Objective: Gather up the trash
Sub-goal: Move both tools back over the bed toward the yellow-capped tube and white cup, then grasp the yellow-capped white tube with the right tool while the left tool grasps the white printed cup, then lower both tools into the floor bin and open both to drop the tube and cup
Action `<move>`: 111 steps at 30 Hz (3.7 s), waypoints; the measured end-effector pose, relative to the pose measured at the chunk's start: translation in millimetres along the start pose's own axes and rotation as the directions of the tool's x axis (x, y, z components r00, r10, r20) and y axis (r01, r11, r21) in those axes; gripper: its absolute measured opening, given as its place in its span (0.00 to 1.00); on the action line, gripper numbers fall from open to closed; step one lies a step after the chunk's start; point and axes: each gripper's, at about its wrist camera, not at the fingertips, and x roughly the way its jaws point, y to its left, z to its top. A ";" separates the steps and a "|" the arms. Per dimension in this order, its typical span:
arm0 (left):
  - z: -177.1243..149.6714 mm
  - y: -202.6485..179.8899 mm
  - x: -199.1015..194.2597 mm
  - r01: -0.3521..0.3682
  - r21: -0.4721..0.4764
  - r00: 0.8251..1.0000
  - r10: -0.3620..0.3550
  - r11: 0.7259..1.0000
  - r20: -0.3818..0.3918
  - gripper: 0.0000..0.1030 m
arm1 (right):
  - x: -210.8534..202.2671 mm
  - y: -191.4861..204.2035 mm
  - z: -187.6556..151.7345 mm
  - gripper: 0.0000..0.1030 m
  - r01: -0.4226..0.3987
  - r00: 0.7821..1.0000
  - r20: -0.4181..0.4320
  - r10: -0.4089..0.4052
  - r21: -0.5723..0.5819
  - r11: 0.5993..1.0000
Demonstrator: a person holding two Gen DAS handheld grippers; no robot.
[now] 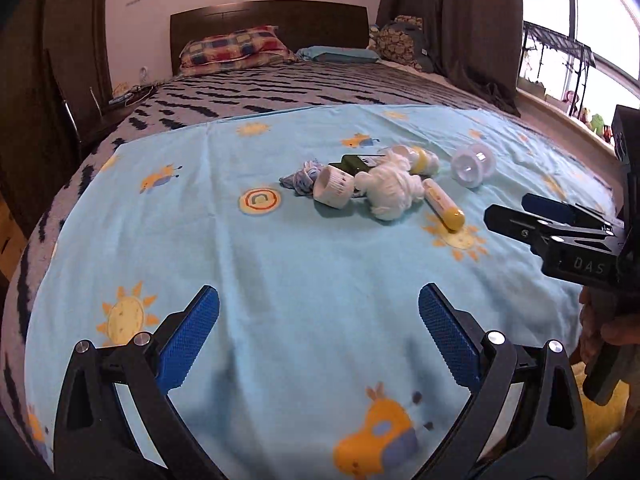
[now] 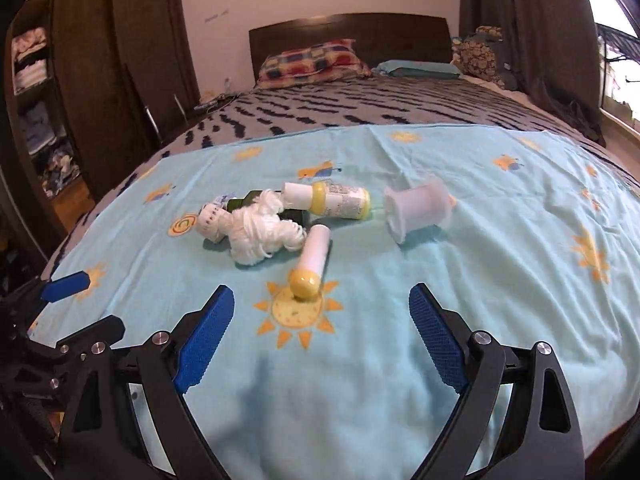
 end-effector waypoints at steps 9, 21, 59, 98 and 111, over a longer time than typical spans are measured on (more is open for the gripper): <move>24.8 11.1 35.6 -0.022 0.005 0.999 0.022 1.000 -0.029 0.91 | 53.0 5.0 12.8 0.38 -0.023 0.993 -0.115 0.022 -0.003 1.000; 54.4 -4.2 87.2 0.030 0.055 0.995 -0.025 0.998 -0.093 0.59 | 65.9 -13.0 22.0 0.20 -0.026 0.988 -0.150 0.027 0.004 1.000; -34.2 -45.6 -56.3 0.175 0.068 0.984 -0.174 0.982 -0.025 0.03 | -95.5 -4.1 -71.6 0.21 -0.065 0.998 -0.022 0.065 -0.006 0.998; -233.0 -106.0 13.7 0.296 -0.069 0.828 -0.292 0.953 -0.479 0.03 | -46.1 -1.2 -272.1 0.21 -0.069 0.903 -0.405 0.141 0.187 0.980; -231.2 -86.5 8.0 0.287 -0.095 0.835 -0.298 0.953 -0.462 0.34 | -44.1 -16.5 -257.0 0.24 -0.039 0.916 -0.385 0.116 0.202 0.979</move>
